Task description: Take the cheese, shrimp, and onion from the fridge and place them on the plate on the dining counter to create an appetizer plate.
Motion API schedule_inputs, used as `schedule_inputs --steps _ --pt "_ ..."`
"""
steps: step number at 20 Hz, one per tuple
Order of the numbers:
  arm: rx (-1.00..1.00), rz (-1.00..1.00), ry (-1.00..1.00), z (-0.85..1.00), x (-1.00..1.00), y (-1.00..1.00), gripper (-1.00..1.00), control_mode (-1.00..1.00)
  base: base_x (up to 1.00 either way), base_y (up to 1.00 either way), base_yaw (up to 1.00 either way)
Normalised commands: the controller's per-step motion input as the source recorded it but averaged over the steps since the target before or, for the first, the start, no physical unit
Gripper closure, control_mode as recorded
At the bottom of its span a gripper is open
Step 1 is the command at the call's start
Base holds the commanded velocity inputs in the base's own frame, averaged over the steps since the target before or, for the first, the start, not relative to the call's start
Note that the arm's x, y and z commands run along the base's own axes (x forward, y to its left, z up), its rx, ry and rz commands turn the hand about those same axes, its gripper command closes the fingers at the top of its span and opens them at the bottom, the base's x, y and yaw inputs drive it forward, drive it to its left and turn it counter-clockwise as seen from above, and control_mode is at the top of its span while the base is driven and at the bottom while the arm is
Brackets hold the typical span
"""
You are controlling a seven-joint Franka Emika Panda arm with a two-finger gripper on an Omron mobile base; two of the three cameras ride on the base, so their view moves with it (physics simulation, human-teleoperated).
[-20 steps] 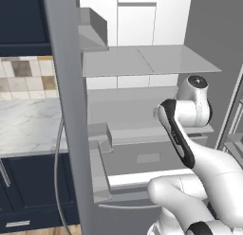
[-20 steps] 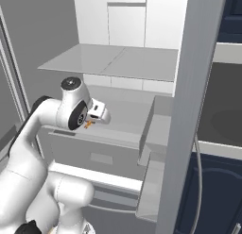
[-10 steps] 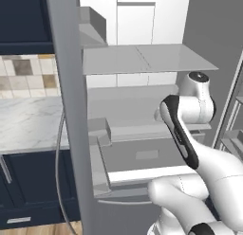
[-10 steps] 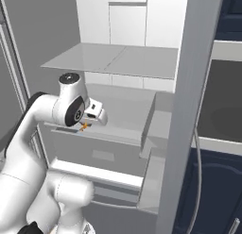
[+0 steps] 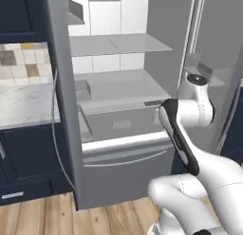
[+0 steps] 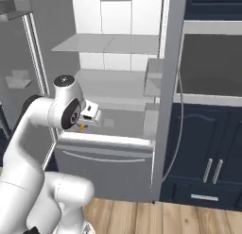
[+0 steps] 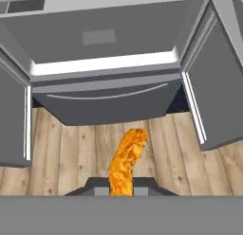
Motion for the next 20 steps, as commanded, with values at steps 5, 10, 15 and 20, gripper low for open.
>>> schedule_inputs --steps 5,10,15,20 --pt "0.00 0.00 0.00 0.00 0.00 0.00 1.00 1.00 -0.92 0.22 -0.78" --pt "0.00 0.00 0.00 0.00 0.00 0.00 1.00 1.00 -0.85 0.09 -0.81" --pt "0.00 0.00 0.00 0.00 0.00 0.00 1.00 1.00 0.11 -0.01 -0.78" --pt "0.00 0.00 0.00 0.00 0.00 0.00 1.00 1.00 0.67 0.00 -0.64"
